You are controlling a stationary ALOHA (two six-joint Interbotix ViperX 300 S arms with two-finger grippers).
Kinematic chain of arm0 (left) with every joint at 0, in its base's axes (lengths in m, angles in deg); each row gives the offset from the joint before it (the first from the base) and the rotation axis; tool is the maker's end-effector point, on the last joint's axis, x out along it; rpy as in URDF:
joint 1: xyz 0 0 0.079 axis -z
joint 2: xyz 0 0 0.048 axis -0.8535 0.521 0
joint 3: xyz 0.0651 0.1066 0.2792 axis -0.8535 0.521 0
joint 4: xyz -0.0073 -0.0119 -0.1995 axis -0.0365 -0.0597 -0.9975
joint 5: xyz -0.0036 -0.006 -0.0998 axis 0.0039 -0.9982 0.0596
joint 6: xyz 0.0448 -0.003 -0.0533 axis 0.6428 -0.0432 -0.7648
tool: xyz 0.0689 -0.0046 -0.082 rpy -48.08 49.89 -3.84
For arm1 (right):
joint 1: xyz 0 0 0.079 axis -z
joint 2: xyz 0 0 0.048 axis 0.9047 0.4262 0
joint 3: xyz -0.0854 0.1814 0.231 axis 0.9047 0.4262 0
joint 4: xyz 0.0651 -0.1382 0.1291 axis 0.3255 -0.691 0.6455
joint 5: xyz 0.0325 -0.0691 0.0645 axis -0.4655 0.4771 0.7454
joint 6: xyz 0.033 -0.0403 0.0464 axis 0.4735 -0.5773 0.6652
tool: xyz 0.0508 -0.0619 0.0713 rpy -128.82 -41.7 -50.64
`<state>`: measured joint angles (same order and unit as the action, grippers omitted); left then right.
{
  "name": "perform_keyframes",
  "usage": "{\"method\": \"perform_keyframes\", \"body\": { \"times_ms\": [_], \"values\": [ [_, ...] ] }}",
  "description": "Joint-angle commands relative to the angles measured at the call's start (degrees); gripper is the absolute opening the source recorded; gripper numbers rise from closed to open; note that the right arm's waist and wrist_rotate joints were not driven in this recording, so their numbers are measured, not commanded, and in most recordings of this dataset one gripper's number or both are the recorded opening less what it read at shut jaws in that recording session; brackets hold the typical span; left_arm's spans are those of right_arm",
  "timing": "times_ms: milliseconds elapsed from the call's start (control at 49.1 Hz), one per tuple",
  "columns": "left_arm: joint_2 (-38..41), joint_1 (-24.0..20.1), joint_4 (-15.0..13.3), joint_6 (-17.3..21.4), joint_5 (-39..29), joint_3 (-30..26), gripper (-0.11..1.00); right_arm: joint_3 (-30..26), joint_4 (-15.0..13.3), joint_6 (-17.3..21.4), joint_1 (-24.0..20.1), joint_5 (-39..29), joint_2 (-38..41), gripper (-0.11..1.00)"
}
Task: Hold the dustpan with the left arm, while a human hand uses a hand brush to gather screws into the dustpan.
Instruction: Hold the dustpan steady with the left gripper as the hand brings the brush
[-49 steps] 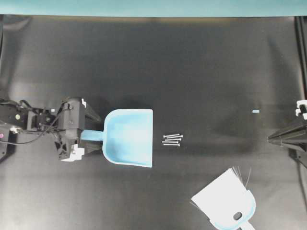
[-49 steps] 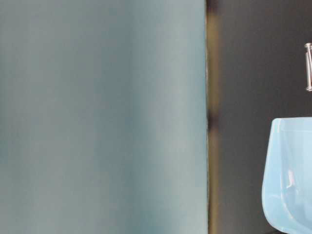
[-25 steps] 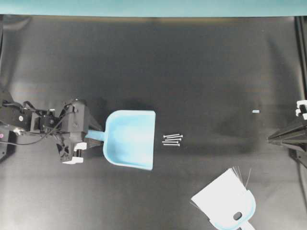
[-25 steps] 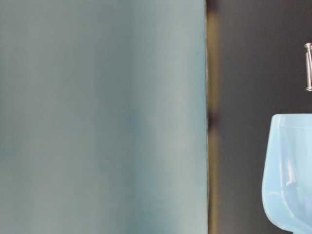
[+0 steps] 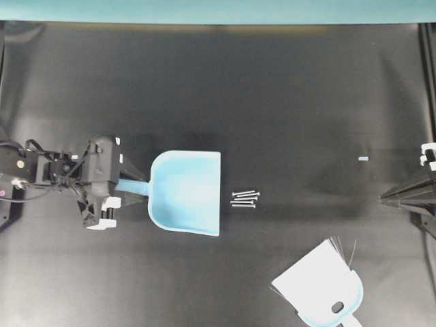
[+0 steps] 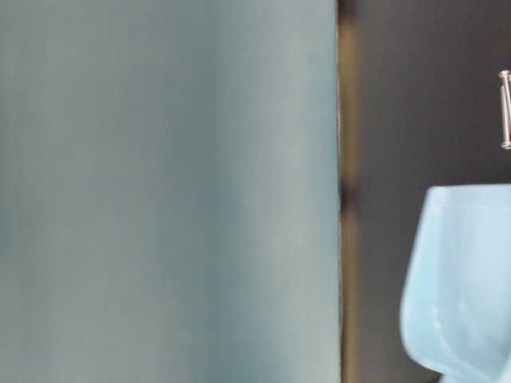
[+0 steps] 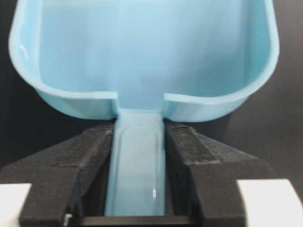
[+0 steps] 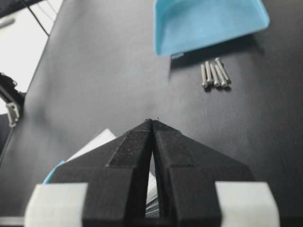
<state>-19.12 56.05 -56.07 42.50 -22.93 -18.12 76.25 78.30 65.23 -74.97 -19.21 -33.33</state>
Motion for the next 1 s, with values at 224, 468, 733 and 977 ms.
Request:
{"method": "perform_keyframes", "body": {
  "times_ms": [224,468,733,977],
  "values": [
    [-10.5,-0.4,0.2,0.8,-9.1,-1.5,0.30,-0.4,-0.2,0.1,0.0,0.2,0.3,0.00],
    [-19.0,-1.0,0.3,0.7,-13.6,-1.4,0.30,-0.4,-0.2,0.0,0.0,0.1,0.2,0.00],
    [-21.3,-1.0,0.2,-0.3,-14.0,0.2,0.30,-0.4,-0.1,0.0,0.0,0.2,0.2,0.00],
    [-15.5,-0.7,0.3,-1.3,-14.0,-0.6,0.30,-0.4,-0.2,0.0,0.0,0.1,0.2,0.00]
  ]
}}
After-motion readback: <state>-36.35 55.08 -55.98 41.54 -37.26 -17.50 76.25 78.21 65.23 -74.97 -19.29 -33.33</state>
